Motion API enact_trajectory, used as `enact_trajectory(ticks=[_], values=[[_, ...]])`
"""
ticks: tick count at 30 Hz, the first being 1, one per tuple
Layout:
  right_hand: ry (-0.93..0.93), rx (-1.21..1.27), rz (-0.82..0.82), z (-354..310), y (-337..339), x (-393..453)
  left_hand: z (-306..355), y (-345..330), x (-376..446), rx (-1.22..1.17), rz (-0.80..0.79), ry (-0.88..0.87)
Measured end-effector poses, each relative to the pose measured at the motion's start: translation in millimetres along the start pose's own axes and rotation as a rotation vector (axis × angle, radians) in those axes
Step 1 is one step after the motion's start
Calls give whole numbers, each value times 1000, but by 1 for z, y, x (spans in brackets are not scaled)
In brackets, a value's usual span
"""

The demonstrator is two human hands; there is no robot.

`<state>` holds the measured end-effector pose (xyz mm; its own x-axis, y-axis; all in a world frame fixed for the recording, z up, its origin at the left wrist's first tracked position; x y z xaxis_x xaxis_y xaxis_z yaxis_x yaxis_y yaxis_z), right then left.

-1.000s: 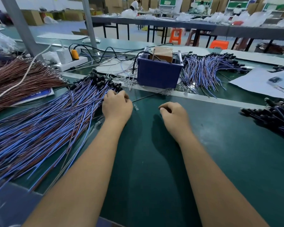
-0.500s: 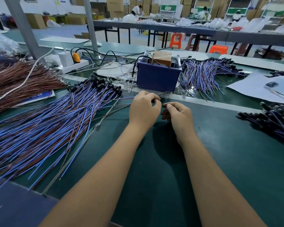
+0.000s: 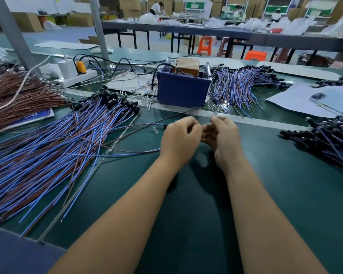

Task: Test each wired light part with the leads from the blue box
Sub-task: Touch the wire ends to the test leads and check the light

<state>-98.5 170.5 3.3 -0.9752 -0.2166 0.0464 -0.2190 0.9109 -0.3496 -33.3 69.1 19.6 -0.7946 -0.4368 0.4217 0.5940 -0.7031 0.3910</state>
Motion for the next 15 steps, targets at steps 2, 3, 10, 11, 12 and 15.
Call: enact_trajectory(ticks=[2, 3, 10, 11, 12, 15], values=[[66, -126, 15, -1, 2, 0, -18, 10, 8, 167, 21, 118], [105, -236, 36, -1, 2, 0, -26, 14, 10, 300, 22, 151], [292, -719, 170, -1, 5, -4, -32, 15, 9, 592, -270, 50], [317, -765, 204, -4, 10, -3, -31, 15, 8, 549, -314, 19], [338, -788, 228, -6, 14, -3, -32, 16, 8, 510, -357, -8], [339, -754, 249, -9, 26, 2, -31, 14, 8, 439, -417, -109]])
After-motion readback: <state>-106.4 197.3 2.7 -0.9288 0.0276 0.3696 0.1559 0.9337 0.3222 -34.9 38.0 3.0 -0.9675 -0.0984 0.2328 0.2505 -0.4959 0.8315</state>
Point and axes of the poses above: each hand's wrist, its own x-axis towards the middle knuckle, its own y-axis out of the back of the hand, z = x × y, the point moved 4 cm from there along x, towards the middle knuckle, and after that the axes turned 2 degrees about y, right-handed, at the moved point
